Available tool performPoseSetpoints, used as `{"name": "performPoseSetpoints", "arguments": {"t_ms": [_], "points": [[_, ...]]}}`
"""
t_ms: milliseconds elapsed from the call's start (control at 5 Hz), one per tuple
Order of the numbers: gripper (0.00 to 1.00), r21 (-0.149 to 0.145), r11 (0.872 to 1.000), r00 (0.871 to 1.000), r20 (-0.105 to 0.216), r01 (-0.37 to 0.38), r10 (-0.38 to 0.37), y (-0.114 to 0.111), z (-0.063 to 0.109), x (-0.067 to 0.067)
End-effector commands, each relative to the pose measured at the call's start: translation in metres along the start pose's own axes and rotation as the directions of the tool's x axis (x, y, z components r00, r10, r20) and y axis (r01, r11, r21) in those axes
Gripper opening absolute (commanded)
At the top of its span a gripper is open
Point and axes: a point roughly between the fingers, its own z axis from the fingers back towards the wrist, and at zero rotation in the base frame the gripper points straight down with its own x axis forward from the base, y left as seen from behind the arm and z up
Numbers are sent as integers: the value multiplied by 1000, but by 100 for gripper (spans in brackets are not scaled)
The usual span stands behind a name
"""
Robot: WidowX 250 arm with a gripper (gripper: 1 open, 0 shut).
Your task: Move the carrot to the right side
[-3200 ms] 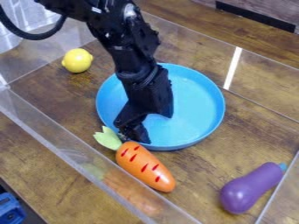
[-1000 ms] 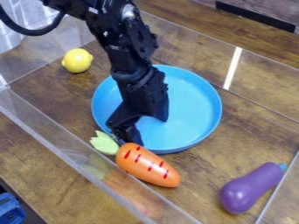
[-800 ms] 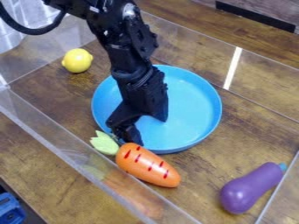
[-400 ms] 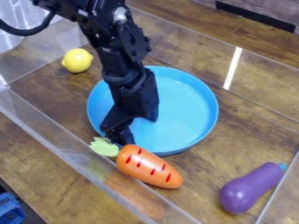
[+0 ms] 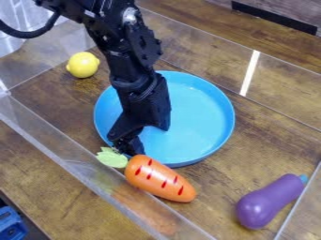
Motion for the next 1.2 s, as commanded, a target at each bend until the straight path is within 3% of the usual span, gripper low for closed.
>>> {"name": "performPoseSetpoints", "arguments": {"t_ms": [0,400,800,1000], "points": [[100,-18,999,999,-9,-34,33,-6,-6,-3],[100,-3,994,994,-20,-106,106,-7,-4,-6],[100,22,973,972,-38,-232,232,2,6,-21],[100,34,955,954,-48,-294,296,5,12,-11]]}}
